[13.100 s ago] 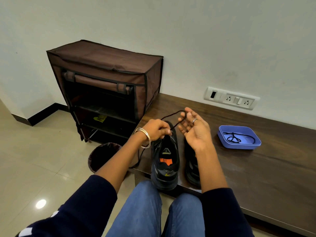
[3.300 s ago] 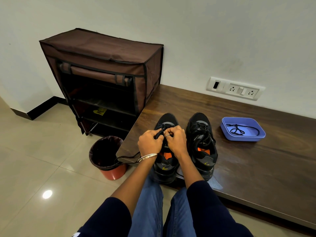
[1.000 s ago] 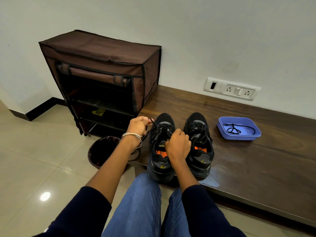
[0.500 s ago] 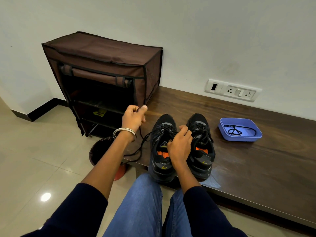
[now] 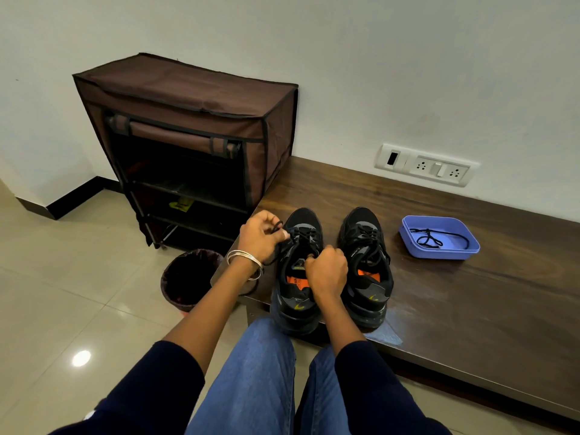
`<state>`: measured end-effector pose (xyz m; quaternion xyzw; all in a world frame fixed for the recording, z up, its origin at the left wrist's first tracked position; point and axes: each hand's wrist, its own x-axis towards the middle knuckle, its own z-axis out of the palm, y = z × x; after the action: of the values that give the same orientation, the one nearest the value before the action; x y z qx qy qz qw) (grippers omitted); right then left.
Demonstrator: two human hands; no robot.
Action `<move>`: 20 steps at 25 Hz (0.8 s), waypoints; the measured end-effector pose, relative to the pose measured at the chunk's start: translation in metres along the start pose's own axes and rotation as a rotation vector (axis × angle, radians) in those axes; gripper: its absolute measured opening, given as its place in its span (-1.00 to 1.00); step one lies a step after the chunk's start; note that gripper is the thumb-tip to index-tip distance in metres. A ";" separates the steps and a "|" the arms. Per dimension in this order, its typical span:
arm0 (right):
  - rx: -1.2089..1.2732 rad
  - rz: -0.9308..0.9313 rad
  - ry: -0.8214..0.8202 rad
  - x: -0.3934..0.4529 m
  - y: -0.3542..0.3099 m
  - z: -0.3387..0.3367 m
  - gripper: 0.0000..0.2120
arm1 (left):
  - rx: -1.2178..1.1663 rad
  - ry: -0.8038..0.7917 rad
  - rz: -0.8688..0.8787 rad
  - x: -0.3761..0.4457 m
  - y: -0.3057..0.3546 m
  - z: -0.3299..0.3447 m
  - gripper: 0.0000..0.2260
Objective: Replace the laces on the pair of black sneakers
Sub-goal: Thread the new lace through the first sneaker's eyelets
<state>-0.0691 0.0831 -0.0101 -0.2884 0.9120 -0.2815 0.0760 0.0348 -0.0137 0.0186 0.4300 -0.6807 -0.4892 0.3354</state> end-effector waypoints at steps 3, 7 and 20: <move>-0.017 -0.002 0.009 0.000 0.000 0.001 -0.68 | -0.455 0.139 -0.106 0.002 0.014 -0.010 -0.75; -0.052 -0.017 0.015 0.000 0.000 0.003 -0.73 | -0.632 0.215 -0.186 -0.005 0.016 -0.022 -0.78; -0.071 -0.026 0.014 -0.001 0.001 0.003 -0.71 | 1.015 0.055 -0.136 -0.005 -0.023 -0.016 -0.59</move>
<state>-0.0679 0.0826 -0.0127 -0.3010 0.9180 -0.2521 0.0558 0.0565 -0.0183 0.0012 0.5946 -0.7940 -0.1060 0.0697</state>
